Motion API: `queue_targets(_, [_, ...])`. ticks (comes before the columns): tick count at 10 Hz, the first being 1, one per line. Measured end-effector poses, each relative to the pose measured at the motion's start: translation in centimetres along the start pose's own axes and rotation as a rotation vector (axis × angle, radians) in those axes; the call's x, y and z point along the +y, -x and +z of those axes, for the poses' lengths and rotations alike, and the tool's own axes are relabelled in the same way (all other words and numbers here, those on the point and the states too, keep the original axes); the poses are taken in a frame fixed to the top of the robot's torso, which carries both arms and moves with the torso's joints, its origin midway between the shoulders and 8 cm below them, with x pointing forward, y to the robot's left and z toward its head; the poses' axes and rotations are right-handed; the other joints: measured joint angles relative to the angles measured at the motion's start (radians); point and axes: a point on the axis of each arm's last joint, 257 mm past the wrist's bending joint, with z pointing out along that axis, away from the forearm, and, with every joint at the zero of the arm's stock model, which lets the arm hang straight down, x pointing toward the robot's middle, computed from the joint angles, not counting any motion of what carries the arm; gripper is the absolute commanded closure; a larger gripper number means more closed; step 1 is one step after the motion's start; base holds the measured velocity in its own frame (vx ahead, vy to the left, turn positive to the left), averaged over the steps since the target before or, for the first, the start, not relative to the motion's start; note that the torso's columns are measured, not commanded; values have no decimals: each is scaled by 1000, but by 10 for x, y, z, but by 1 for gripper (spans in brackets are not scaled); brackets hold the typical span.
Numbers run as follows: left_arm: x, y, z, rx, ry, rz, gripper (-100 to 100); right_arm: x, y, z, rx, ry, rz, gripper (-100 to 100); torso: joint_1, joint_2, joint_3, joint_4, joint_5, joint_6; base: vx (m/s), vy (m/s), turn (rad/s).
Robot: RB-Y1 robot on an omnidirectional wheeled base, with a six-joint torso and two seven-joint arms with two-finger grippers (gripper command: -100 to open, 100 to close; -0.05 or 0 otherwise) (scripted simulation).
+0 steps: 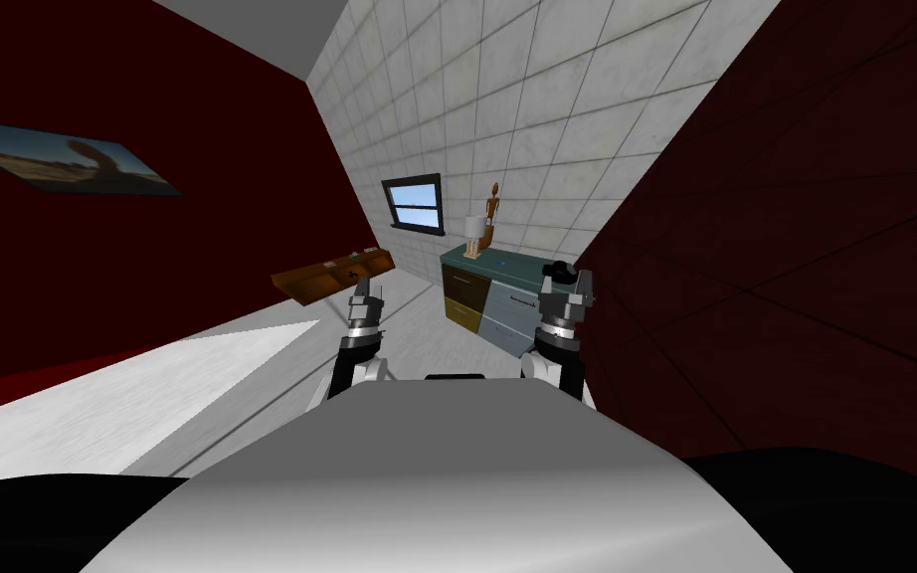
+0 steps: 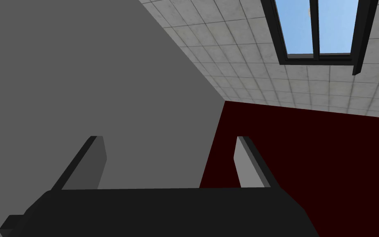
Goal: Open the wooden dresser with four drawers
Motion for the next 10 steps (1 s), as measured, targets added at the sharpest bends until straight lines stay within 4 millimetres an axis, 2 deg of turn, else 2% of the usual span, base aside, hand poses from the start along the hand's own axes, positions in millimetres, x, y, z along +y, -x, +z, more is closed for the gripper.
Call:
queue_targets(2, [0, 0, 0, 0, 0, 0, 0, 0, 0, 0, 0, 0, 0, 0, 0, 104, -209, 105, 0, 0, 0, 0, 0])
queue_targets(9, [0, 0, 0, 0, 0, 0, 0, 0, 0, 0, 0, 0, 0, 0, 0, 618, -1234, 617, 0, 0, 0, 0, 0])
queue_targets(10, [0, 0, 0, 0, 0, 0, 0, 0, 0, 0, 0, 0, 0, -100, 0, 691, -1382, 691, 0, 0, 13, 16, 27])
